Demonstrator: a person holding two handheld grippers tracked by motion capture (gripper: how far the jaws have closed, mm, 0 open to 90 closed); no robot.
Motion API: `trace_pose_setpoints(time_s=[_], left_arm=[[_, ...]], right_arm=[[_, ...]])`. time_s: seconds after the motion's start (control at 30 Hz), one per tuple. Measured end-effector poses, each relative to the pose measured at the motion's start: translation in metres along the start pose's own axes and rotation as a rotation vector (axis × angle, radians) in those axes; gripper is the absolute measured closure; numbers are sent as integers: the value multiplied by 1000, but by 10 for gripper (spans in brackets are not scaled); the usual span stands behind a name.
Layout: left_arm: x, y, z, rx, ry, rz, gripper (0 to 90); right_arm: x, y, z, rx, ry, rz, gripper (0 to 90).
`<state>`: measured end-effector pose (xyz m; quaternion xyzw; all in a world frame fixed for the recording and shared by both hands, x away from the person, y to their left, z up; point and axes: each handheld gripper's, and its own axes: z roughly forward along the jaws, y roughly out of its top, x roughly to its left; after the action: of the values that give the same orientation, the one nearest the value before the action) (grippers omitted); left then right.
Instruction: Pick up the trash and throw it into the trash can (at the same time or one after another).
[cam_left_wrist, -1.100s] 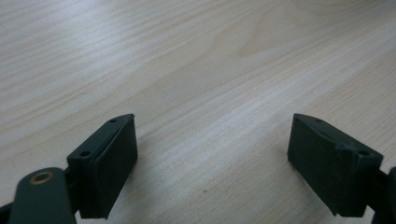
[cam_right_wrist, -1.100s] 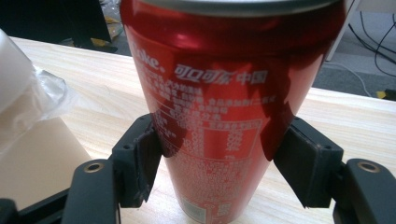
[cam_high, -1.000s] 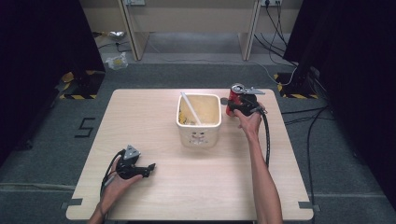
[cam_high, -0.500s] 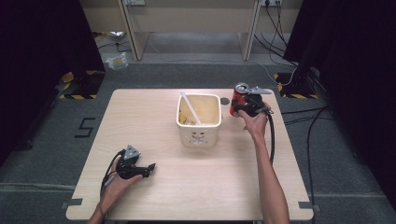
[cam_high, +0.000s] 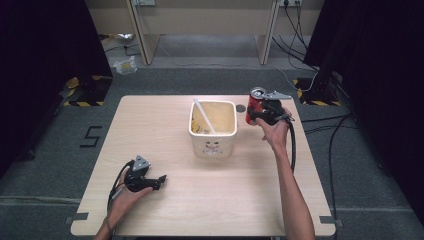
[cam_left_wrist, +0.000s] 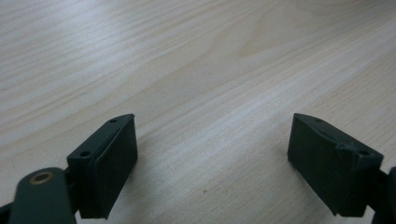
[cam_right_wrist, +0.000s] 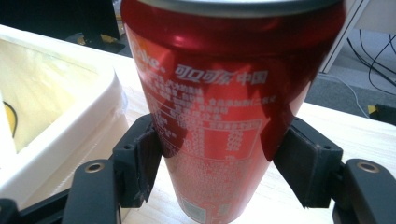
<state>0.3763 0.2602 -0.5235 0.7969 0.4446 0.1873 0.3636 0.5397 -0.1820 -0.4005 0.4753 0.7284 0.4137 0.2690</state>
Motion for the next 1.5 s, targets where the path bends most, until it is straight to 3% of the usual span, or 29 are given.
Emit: trace_pose_setpoints(time_s=[0.27, 0.53, 0.97, 1.5], left_arm=[[0, 0, 0, 0, 4, 0, 149], [0, 0, 0, 0, 4, 0, 149], [0, 0, 0, -2, 3, 1, 149], [0, 0, 0, 0, 4, 2, 149]], right_arm=[[-1, 6, -17, -22, 15, 11, 347], [7, 16, -37, -45, 31, -15, 347], [16, 30, -49, -48, 51, -39, 347], [33, 50, -65, -93, 84, -73, 347]])
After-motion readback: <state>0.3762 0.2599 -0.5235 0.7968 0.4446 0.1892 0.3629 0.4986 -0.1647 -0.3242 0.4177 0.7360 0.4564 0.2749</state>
